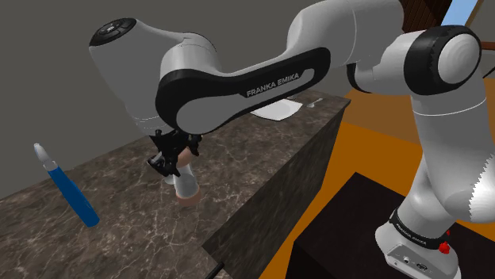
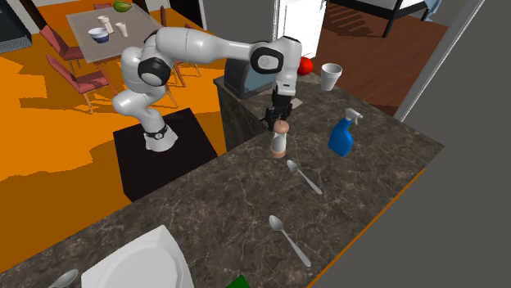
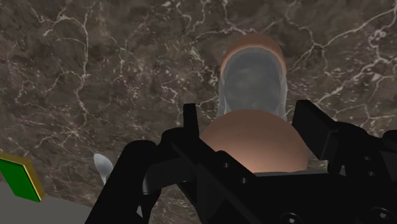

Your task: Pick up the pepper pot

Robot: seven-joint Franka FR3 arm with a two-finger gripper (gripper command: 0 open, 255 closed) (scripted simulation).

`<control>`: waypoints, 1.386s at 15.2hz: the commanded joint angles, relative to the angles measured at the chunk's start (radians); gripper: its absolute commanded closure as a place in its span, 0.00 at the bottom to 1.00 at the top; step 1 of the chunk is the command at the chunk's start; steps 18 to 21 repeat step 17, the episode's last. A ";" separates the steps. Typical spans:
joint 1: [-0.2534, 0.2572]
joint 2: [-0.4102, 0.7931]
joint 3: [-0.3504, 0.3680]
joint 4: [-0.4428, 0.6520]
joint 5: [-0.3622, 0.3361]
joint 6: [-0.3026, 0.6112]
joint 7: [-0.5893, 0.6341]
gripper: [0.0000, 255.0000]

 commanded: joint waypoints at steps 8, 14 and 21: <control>0.031 0.006 0.000 0.118 0.001 -0.102 -0.038 1.00; 0.068 0.025 -0.006 0.233 -0.010 -0.189 -0.068 1.00; 0.077 0.030 -0.007 0.259 -0.013 -0.207 -0.075 1.00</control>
